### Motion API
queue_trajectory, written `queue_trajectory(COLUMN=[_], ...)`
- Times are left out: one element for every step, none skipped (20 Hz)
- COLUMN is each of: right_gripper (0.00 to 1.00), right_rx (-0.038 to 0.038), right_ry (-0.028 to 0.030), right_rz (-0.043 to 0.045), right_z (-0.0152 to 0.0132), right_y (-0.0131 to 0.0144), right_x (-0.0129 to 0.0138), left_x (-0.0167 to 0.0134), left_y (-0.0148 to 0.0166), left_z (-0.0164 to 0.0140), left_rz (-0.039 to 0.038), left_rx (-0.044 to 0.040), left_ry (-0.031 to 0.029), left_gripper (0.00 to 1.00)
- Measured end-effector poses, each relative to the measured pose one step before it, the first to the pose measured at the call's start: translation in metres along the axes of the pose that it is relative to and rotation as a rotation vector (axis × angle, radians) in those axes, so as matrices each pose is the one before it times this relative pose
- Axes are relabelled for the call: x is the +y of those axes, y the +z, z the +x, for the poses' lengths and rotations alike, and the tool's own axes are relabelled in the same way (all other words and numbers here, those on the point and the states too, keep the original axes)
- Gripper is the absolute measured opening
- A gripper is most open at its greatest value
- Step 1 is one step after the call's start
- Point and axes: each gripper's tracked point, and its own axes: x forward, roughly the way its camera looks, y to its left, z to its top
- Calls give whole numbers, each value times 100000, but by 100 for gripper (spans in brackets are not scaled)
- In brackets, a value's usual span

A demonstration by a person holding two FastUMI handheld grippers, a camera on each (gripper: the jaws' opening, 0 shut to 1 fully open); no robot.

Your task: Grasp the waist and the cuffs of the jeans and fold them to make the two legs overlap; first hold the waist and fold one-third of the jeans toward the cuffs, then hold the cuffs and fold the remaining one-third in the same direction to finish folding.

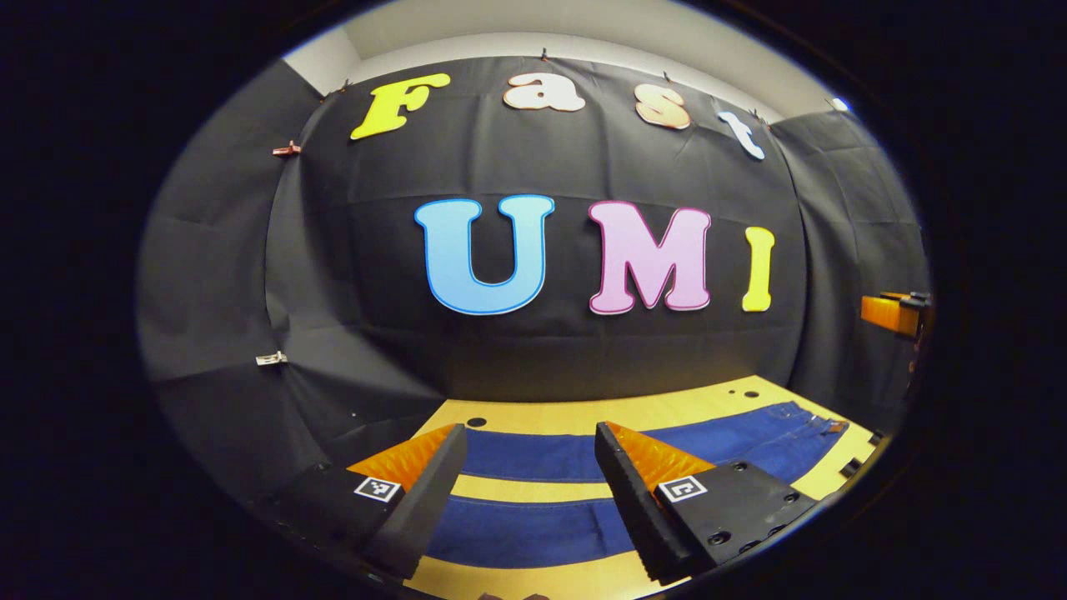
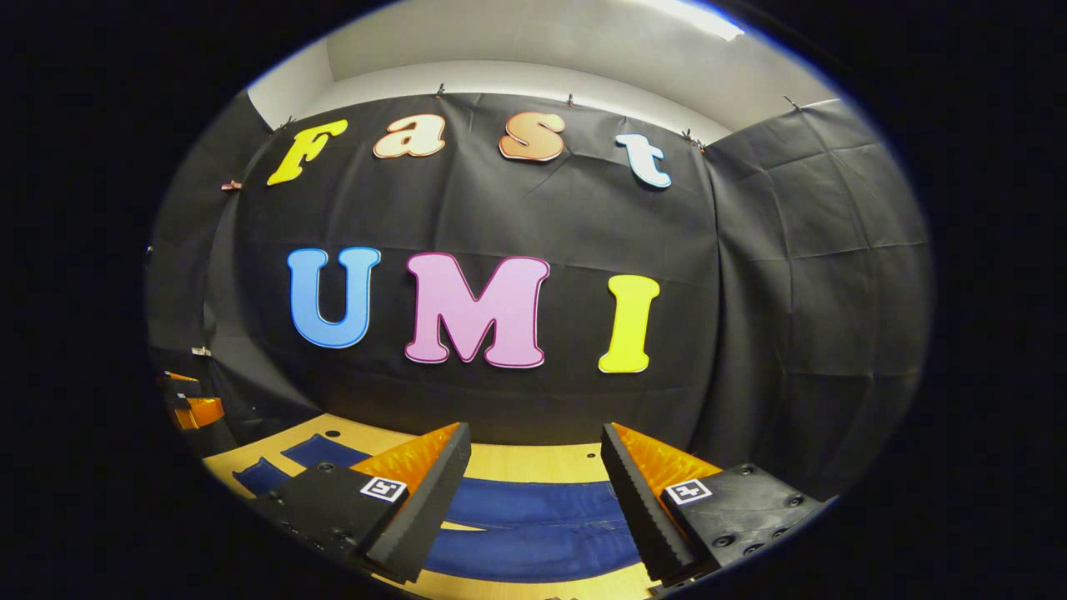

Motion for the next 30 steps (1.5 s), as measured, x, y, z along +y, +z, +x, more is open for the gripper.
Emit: queue_trajectory(right_gripper=[96,96,96,96,96,96,94,96,96,96,96,96,96,96,96,96,96,96,96,96,96,94,96,96,96,96,96,96,96,96], right_rx=[469,613,651,662,771,747,1267,1918,1502,1117,1778,743,367,782,1240,1276,1256,773,92,48,396,666,1328,996,631,650,144,112,-149,-191], right_ry=[-347,-227,-192,-29,-323,-372,-520,-407,-282,-287,-750,-1042,-2052,-1224,-951,-946,-756,-540,-1147,-1337,-1055,-692,-1202,-615,-561,-824,-354,215,1076,2414], right_rz=[-226,-94,-144,-356,-778,-727,-755,-594,-804,-744,-975,-174,216,150,-391,-818,-1063,-1285,-1976,-1798,-1520,-948,-1035,-511,-554,-1176,-1335,-3573,-3941,-6076], right_z=[204,210,175,135,172,104,212,188,168,87,181,94,296,252,309,260,314,266,201,186,229,123,176,61,65,165,94,149,187,402], right_y=[-216,-220,-275,-321,-364,-363,-497,-713,-453,-452,-524,-117,-61,-118,-227,-349,-301,-168,-66,-124,-239,-302,-446,-390,-347,-263,-224,-423,-260,-470], right_x=[-320,-278,-311,-266,-313,-352,-388,-353,-240,-142,-350,-321,-626,-380,-323,-369,-390,-393,-628,-654,-532,-441,-583,-337,-310,-466,-210,-209,10,6], left_x=[828,740,957,860,673,557,347,563,56,-502,-673,-1375,-1036,-890,-460,-479,-340,172,481,510,295,163,383,76,218,85,0,170,148,350], left_y=[-1012,-1356,-1339,-1638,-1693,-2015,-2153,-3957,-3029,-2640,-1745,-2154,-1950,-1587,-1076,-958,-460,44,61,263,-9,157,471,249,583,112,-33,18,196,-137], left_z=[645,576,530,512,427,470,561,742,910,901,750,951,1136,1262,867,845,594,590,372,512,304,395,486,426,501,494,119,486,366,339], left_rz=[6961,7153,7915,7781,6330,5567,5613,10793,10148,11583,8113,9175,7513,5833,3336,3328,3438,4073,3364,1934,1228,727,1204,1059,1410,-400,-1773,-3882,-2693,-2148], left_rx=[2471,2971,2838,2906,3041,3646,4398,8318,6366,5195,3208,3693,3382,3562,2472,2346,1125,-458,-546,-427,-46,-187,-596,-41,-288,-7,689,1921,1037,1291], left_ry=[-21,-431,-758,-1184,-1708,-2379,-2488,-3928,-3095,-4436,-3665,-6018,-4601,-3865,-2099,-2018,-1223,378,1003,9,-284,-926,-1522,-2479,-2811,-3510,-3136,-3113,-838,972], left_gripper=[96,98,98,98,98,98,98,98,98,98,98,98,98,98,98,98,98,98,98,94,94,93,92,88,81,72,67,58,45,28])
